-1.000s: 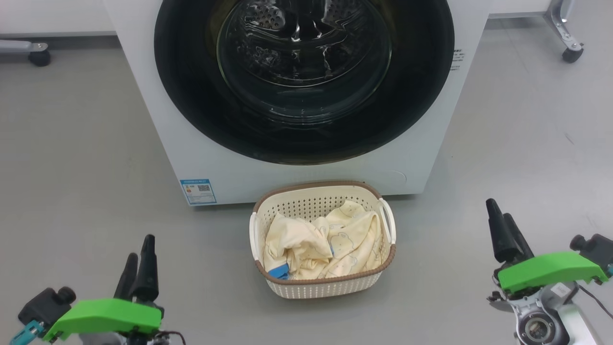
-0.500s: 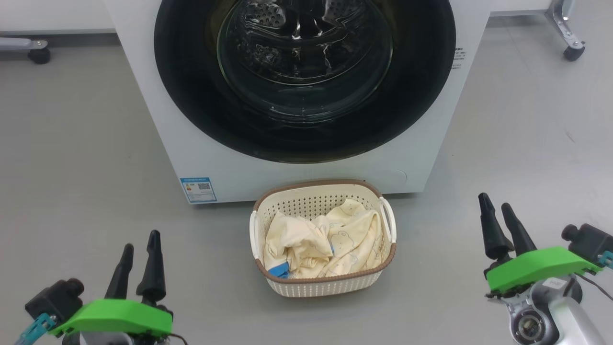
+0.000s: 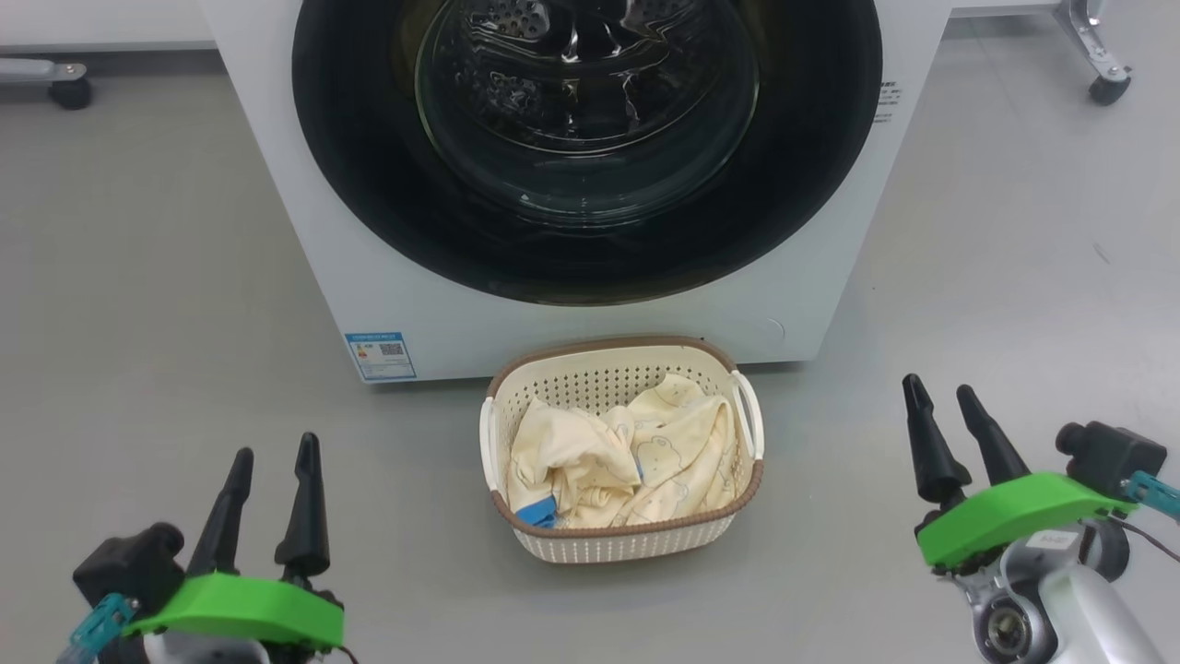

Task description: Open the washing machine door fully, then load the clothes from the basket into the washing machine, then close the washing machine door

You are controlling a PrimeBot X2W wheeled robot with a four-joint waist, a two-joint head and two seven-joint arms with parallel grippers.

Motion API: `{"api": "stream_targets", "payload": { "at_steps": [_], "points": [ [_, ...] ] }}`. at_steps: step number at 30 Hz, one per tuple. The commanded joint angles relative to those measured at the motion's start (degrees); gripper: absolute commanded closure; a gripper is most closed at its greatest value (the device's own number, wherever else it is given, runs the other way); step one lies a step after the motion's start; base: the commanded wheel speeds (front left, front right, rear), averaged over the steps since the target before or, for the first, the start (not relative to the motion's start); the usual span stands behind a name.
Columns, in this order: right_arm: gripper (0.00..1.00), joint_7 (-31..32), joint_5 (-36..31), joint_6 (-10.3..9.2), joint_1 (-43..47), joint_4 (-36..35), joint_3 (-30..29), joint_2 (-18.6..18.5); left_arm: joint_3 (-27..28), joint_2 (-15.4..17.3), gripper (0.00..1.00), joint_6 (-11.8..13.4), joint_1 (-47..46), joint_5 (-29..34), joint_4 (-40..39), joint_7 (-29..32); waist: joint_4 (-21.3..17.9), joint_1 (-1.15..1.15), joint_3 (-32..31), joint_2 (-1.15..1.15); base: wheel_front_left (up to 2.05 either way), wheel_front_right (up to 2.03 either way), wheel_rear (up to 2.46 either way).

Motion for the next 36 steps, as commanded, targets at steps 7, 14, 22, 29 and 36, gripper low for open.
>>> {"api": "stream_targets", "payload": {
  "at_steps": [7,14,22,29,36],
  "points": [
    [0.0,-2.18,-5.76,-0.16,-4.15,-1.07,1.89,-1.51,1.17,1.76,0.0,-0.03,-3.5,6.59,-2.32,-1.87,0.14,0.0,0.66,0.0,0.0,0.0,0.0],
    [0.0,-3.24,-9.79,-0.17,-4.5,-0.59,2.71,-1.59,0.75,2.27,0.0,-0.03,-3.71,10.71,-2.42,-2.89,0.19,0.0,0.72,0.0,0.0,0.0,0.0],
    [0.0,-3.66,-15.46,-0.18,-4.66,0.64,3.3,-1.89,0.62,2.7,0.0,-0.03,-3.49,16.8,-1.22,-4.25,0.03,0.0,0.04,0.0,0.0,0.0,0.0],
    [0.0,-3.47,-17.04,-0.19,-3.93,0.69,2.66,-1.78,1.64,2.22,0.0,-0.03,-2.91,18.34,0.38,-4.34,0.05,0.0,-1.13,0.0,0.0,0.0,0.0],
    [0.0,-3.26,-17.88,-0.19,-3.3,0.34,1.65,-1.4,3.28,1.6,0.0,0.93,-2.56,18.75,2.3,-4.34,0.17,0.0,-1.61,0.0,0.0,0.0,0.0]
  ]
}}
